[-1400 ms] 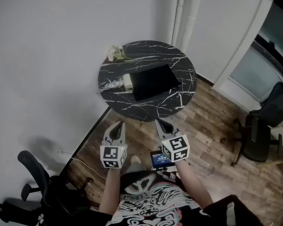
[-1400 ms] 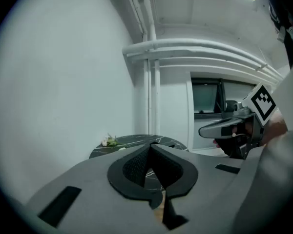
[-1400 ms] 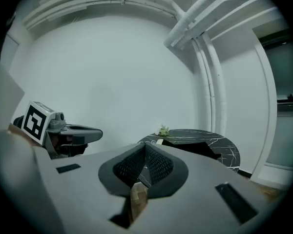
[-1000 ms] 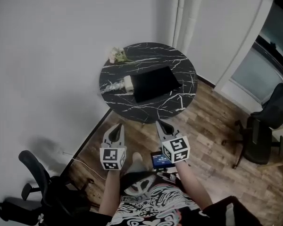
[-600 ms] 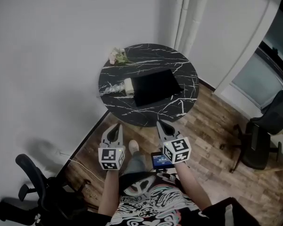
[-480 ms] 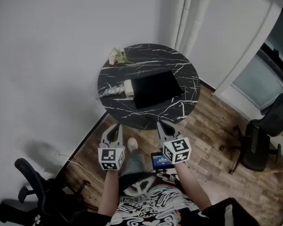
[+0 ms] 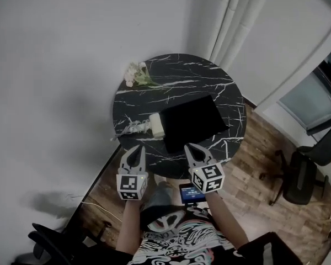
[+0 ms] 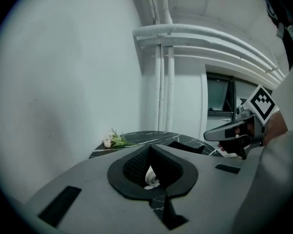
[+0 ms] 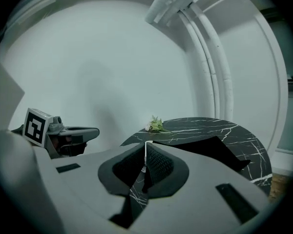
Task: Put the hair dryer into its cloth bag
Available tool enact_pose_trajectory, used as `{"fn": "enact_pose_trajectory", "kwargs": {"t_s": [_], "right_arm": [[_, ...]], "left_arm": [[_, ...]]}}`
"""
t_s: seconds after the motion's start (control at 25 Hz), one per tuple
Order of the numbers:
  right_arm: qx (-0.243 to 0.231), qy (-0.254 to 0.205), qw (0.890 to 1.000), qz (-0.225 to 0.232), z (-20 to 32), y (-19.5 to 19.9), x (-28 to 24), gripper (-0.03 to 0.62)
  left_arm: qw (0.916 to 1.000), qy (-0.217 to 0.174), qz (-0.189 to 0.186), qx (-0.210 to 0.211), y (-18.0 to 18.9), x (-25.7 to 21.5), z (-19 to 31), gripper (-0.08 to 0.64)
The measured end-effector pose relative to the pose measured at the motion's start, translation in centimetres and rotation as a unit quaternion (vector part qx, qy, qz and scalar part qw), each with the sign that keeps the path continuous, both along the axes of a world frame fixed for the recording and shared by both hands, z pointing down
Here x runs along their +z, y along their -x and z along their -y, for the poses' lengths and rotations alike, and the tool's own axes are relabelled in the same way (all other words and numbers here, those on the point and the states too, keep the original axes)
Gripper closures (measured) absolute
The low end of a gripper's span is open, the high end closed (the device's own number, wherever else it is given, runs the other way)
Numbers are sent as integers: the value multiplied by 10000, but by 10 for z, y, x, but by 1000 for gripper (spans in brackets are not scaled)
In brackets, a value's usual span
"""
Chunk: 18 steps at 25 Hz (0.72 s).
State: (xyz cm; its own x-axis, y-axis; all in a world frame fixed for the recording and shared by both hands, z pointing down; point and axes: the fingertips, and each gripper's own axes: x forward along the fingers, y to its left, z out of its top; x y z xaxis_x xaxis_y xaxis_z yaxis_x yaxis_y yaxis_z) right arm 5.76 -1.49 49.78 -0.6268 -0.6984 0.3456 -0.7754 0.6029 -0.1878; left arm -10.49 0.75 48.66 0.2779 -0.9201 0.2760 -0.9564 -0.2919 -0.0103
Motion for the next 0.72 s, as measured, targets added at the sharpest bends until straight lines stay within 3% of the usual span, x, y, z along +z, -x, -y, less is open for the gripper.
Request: {"fn": "enact_pose_trajectory", "kwargs": {"t_s": [0.2,0.32,0.72], "right_arm": [[-164,351,9992,-12,50,43,17,571],[-169,491,9985,-167,70,57,28,572],[-73,810,9959,-391,84,59,38,571]], "left_arm": [[9991,55,224,351,31,12,63,546],[9989,187,164,405,49,25,89,546],[9973,464,-5,562,68,53,121,546]]}}
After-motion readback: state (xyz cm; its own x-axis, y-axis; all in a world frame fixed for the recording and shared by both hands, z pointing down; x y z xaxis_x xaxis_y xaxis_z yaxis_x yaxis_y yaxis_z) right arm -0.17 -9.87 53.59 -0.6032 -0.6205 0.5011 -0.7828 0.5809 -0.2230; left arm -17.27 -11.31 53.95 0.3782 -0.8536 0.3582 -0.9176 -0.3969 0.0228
